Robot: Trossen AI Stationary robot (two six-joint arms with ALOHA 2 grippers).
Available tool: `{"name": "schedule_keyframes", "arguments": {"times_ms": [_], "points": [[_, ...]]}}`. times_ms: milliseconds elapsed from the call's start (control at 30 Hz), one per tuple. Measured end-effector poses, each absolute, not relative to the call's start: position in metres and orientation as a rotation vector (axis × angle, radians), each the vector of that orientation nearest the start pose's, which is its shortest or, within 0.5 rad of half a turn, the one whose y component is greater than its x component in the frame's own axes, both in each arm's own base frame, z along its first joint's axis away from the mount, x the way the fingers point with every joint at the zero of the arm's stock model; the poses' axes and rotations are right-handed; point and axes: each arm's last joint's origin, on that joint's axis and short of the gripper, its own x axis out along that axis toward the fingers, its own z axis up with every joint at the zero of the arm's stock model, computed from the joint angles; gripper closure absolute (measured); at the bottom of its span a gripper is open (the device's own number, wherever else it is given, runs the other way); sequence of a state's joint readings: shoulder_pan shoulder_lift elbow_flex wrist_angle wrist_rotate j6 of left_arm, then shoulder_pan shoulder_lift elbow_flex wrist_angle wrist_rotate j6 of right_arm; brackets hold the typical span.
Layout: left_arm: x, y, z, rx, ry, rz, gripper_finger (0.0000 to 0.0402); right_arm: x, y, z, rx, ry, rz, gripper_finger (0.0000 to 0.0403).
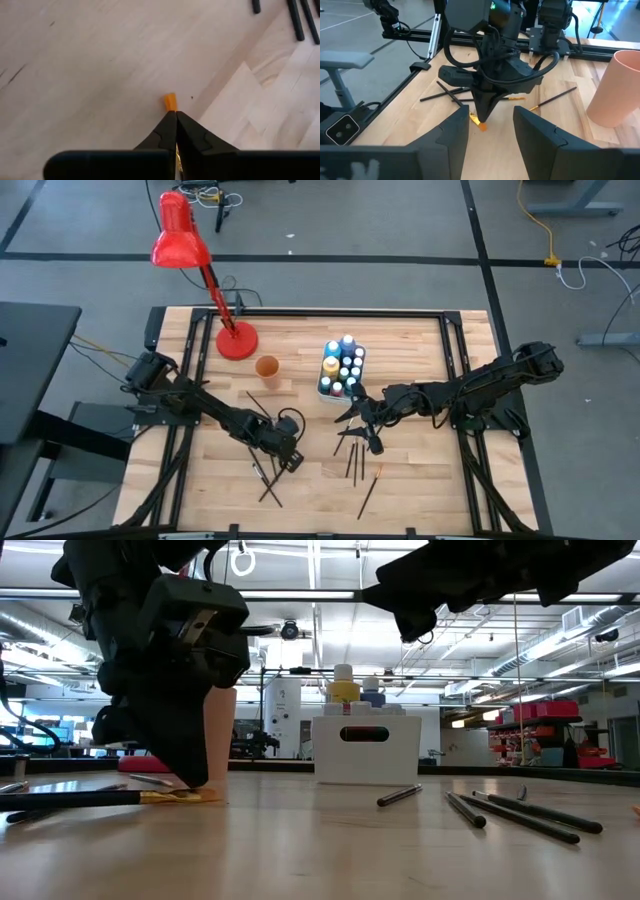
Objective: Pick & Place Paint Supplies
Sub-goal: Put the yellow paint brush into the orange cup
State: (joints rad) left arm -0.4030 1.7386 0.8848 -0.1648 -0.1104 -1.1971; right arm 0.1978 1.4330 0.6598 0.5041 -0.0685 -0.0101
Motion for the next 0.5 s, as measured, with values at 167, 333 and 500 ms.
{"name": "schedule_keyframes", "arguments": {"times_ms": [167,333,500], "points": [[0.2968,-0.1225,0.1366,-0.808,0.996,0.335,0.039,0.2879,0.0597,0.2107,-0.028,0.273,0.266,0.0246],[0.2968,-0.1223,0.1368,-0.815,1.006,0.326,0.039,0.2879,0.0597,0.2107,-0.028,0.273,0.266,0.0246],[0.299,-0.1166,0.137,-0.819,0.975,0.367,0.0381,0.2879,0.0597,0.2107,-0.028,0.273,0.266,0.0246]]}}
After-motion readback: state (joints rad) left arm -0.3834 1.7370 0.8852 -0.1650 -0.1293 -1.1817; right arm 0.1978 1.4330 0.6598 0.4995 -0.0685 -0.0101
